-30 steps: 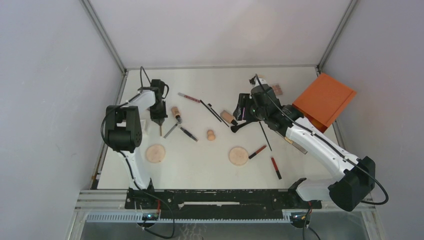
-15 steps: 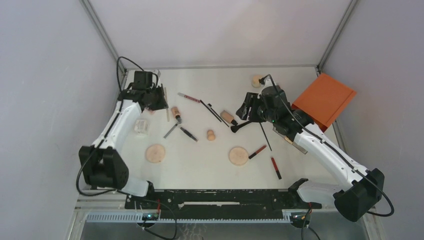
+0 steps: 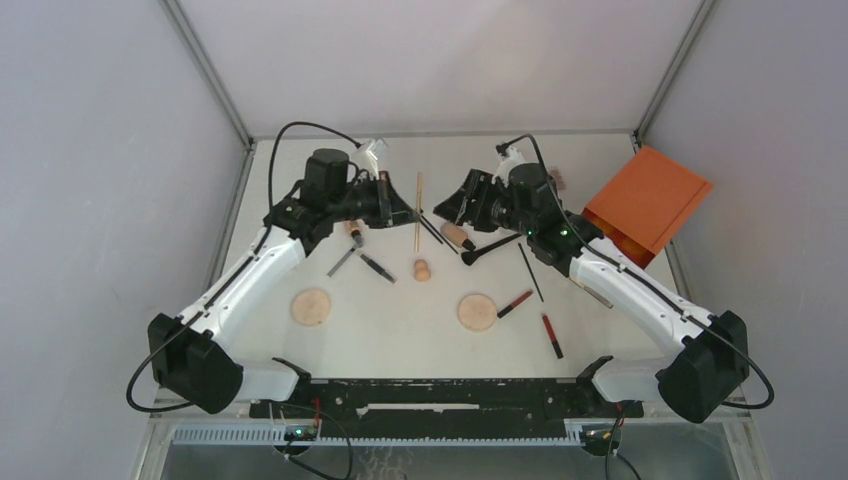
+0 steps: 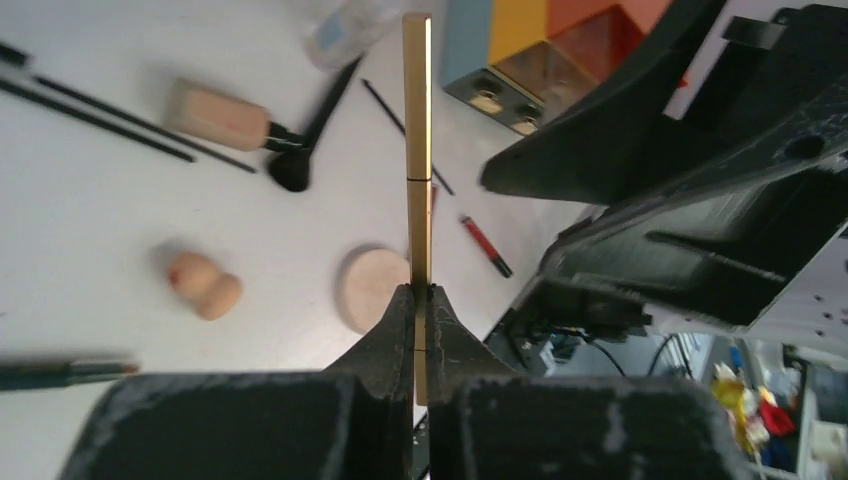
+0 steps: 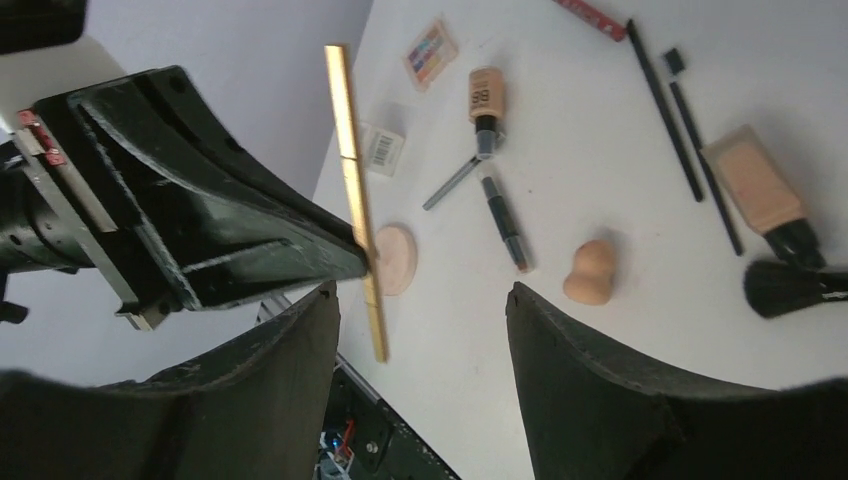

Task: Organize the makeup
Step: Pick up the makeup from the center of the board, then place the makeup in the drawer.

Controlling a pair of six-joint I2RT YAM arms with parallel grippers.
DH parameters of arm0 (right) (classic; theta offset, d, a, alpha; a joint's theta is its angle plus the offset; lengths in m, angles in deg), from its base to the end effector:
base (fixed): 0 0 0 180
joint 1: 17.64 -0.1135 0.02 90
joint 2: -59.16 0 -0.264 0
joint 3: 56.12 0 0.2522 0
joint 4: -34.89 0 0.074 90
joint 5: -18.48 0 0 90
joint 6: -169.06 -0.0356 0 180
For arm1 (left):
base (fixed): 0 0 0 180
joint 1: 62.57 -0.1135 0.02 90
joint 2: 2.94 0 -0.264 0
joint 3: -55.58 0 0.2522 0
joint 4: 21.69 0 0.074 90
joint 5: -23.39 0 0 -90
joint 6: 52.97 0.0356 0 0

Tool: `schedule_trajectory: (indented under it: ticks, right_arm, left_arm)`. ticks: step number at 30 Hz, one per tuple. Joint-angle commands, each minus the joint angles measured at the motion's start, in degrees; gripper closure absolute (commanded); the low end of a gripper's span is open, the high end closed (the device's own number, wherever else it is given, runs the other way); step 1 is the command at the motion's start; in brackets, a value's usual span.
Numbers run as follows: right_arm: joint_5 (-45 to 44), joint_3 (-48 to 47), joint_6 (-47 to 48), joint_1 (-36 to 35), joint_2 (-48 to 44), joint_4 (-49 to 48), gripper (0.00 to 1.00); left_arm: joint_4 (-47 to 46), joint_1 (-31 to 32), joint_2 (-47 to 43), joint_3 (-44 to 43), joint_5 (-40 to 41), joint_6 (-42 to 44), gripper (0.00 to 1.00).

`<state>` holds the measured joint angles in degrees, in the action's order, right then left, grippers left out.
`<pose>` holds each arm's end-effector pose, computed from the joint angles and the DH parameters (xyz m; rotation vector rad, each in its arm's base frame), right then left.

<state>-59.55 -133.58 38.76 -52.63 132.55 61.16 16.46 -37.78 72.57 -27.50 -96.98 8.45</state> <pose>0.2390 0.1763 0.3433 -0.0505 2.1062 1.0370 0.2594 -0.1397 0.3491 0.2675 2.2076 -1.0960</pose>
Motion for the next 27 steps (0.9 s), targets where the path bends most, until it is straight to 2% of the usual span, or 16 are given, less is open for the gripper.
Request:
schedule_trajectory:
  ticks: [1,9,14,18,20,22,23,24,27]
  right_arm:
    - [-1.4,-0.5,-1.0,-1.8,0.1,-6.9,0.30]
    - [-0.3,-0.6,-1.3,-2.0,2.6,-8.3,0.33]
    - [-0.4,-0.6,-1.6,-1.6,3.3,-8.0,0.52]
    - [-0.8,-0.6,-2.1,-0.7,3.2,-7.1,0.59]
    - [-1.4,-0.5,-2.2,-0.3,2.9,-6.6,0.69]
    - [-1.3,-0.5,-2.2,0.1,2.5,-6.2,0.84]
    - [-1.0,-0.5,-2.1,0.4,2.2,-6.0,0.92]
    - [-0.9,-0.6,-2.1,0.7,1.8,-5.5,1.00]
    - [-2.7,-0.5,-0.7,2.6,-1.1,-1.5,1.00]
  left_arm:
    - [-7.8,3.4,1.2,0.0,-4.8,-5.4,1.00]
    - [-9.4,6.9,3.5,-1.6,-6.9,-6.9,1.00]
    - [-9.3,7.6,3.9,-2.3,-8.0,-6.6,0.99]
    - [-9.0,7.9,3.9,-2.5,-8.5,-6.2,0.99]
    - [-9.0,8.0,3.8,-2.5,-8.4,-6.4,0.99]
    - [-9.0,8.0,3.7,-2.6,-8.5,-6.5,0.97]
    - [-9.0,8.0,3.6,-2.9,-8.4,-6.4,0.91]
    - [-8.7,8.1,3.5,-3.1,-8.2,-6.1,0.80]
    - [-5.6,8.1,3.4,-4.7,-6.4,-3.9,0.37]
